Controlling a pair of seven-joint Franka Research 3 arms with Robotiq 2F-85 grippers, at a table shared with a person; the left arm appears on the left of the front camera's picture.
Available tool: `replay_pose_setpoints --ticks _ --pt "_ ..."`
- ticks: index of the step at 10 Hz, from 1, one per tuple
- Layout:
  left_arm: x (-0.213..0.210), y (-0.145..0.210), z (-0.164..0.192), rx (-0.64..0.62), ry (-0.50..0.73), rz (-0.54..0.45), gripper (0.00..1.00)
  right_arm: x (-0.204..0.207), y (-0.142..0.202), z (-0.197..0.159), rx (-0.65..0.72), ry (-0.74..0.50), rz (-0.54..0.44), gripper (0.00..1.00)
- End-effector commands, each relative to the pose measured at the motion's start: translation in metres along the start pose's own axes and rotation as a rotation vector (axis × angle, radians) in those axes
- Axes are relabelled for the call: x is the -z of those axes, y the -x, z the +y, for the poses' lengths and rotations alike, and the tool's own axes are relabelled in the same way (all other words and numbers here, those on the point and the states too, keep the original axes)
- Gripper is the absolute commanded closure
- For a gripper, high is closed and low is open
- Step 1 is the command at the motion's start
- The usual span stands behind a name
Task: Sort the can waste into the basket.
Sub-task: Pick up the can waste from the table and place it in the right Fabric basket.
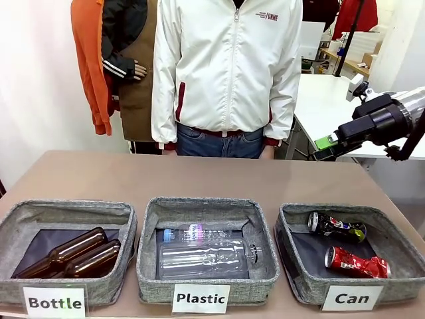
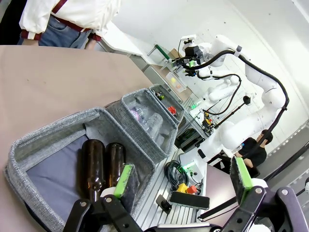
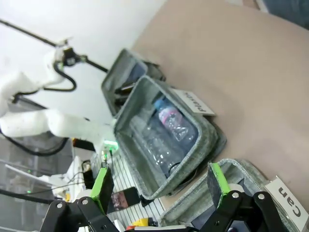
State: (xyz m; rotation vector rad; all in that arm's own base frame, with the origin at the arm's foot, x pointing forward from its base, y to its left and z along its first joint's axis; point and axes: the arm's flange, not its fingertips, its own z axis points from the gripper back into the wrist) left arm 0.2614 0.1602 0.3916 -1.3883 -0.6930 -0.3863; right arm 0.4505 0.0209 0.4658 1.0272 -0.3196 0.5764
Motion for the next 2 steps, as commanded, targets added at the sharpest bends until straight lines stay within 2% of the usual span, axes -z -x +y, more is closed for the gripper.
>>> replay_pose_setpoints --ticks 1,2 --pt "0.0019 -0.0019 -0.005 -0.009 0.009 -0.016 0.0 -0.0027 -0.0003 0.0005 -0.026 0.003 0.001 0.0" --pt "0.0019 -0.0019 -0.005 -0.009 0.009 -0.016 0.0 -0.0027 -0.0003 0.0005 -0.026 0.003 0.001 0.0"
